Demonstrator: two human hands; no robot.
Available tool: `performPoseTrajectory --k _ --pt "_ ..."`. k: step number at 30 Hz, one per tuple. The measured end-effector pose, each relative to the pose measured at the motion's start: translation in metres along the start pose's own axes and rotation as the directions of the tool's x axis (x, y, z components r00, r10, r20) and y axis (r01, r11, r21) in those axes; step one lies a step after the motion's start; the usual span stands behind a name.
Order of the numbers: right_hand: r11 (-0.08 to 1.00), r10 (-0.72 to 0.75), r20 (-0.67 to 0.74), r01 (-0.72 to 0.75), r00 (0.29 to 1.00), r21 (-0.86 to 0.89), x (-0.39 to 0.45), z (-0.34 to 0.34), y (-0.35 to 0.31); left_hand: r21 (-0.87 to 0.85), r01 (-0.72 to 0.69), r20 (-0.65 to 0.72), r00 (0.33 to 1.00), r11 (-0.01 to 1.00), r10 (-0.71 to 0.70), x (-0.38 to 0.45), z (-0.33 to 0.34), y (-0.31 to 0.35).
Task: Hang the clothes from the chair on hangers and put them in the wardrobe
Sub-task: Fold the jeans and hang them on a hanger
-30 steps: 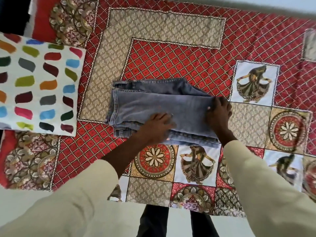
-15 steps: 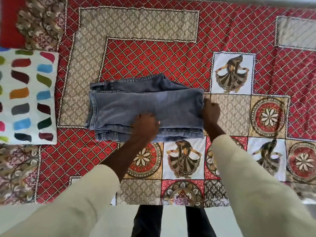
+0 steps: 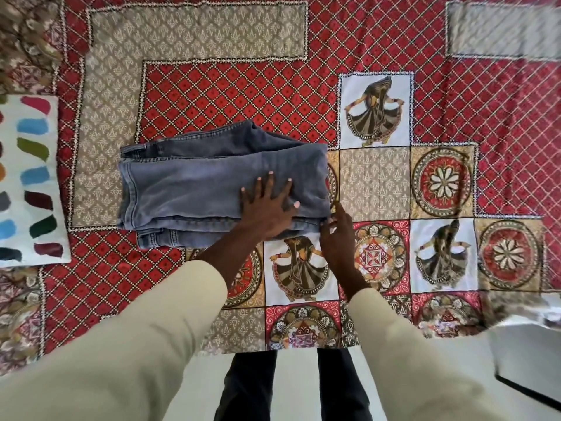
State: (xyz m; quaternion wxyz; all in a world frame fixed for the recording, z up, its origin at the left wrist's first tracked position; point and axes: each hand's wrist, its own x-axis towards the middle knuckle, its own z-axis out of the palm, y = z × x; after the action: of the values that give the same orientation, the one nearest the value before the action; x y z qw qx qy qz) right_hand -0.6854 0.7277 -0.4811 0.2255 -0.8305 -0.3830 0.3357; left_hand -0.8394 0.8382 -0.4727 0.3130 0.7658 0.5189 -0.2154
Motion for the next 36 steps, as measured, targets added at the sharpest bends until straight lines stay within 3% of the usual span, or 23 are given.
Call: performPoseTrajectory --k 2,5,8,9,11,13,14,16,20,25,30,32,34,36 --pt "0.991 -0.063 0.090 0.073 0.994 -0.110 0.005 -0.008 0.000 0.036 0.031 0.022 0.999 0.999 -0.032 0.002 -0.003 0.006" --pt "0.941 -0.019 0.101 0.052 0.995 -0.335 0.013 -0.017 0.009 0.070 0.097 0.115 0.988 0.993 -0.104 0.008 -0.003 0.013" --pt "0.947 -0.053 0.123 0.089 0.991 -0.310 0.017 -0.022 0.003 0.084 0.156 0.114 0.980 0.984 -0.165 0.008 -0.006 0.028" --pt "0.941 -0.115 0.146 0.155 0.983 -0.302 0.020 -0.025 0.000 0.114 0.148 0.045 0.987 0.982 -0.154 0.006 -0.012 0.037" --pt "0.874 -0.276 0.206 0.335 0.939 -0.353 0.027 -0.024 0.005 0.143 0.094 -0.218 0.974 0.985 -0.062 0.006 -0.026 0.052" --pt "0.805 -0.371 0.236 0.438 0.898 -0.401 0.030 -0.022 0.015 0.008 0.018 -0.448 0.894 1.000 -0.012 0.019 -0.042 0.067" --pt "0.786 -0.414 0.218 0.468 0.884 -0.403 0.033 -0.022 0.021 -0.064 -0.016 -0.484 0.875 0.998 -0.017 0.032 -0.049 0.074" --pt "0.741 -0.523 0.169 0.544 0.835 -0.394 0.038 -0.020 0.029 -0.104 -0.014 -0.450 0.892 0.994 -0.034 0.064 -0.063 0.079" --pt "0.650 -0.650 0.178 0.662 0.739 -0.372 0.049 -0.019 0.037 -0.236 0.132 -0.220 0.958 0.963 -0.185 0.105 -0.085 0.080" --pt "0.604 -0.722 0.143 0.717 0.677 -0.346 0.037 -0.026 0.052 -0.232 0.075 -0.313 0.938 0.970 -0.147 0.118 -0.081 0.080" --pt "0.690 -0.605 0.251 0.655 0.755 -0.308 0.020 -0.017 0.069 -0.154 0.025 -0.477 0.874 0.988 -0.097 0.126 -0.068 0.080" --pt "0.744 -0.569 0.212 0.608 0.794 -0.279 0.023 -0.019 0.060 -0.065 -0.014 -0.541 0.841 0.998 -0.023 0.120 -0.061 0.078" --pt "0.895 -0.412 0.064 0.417 0.909 -0.159 0.032 -0.029 0.036 0.010 -0.078 -0.638 0.767 0.997 0.067 0.107 -0.052 0.072" --pt "0.993 -0.113 -0.052 0.115 0.992 0.034 0.057 -0.036 0.007 0.033 -0.077 -0.763 0.643 0.996 0.075 0.087 -0.041 0.061"
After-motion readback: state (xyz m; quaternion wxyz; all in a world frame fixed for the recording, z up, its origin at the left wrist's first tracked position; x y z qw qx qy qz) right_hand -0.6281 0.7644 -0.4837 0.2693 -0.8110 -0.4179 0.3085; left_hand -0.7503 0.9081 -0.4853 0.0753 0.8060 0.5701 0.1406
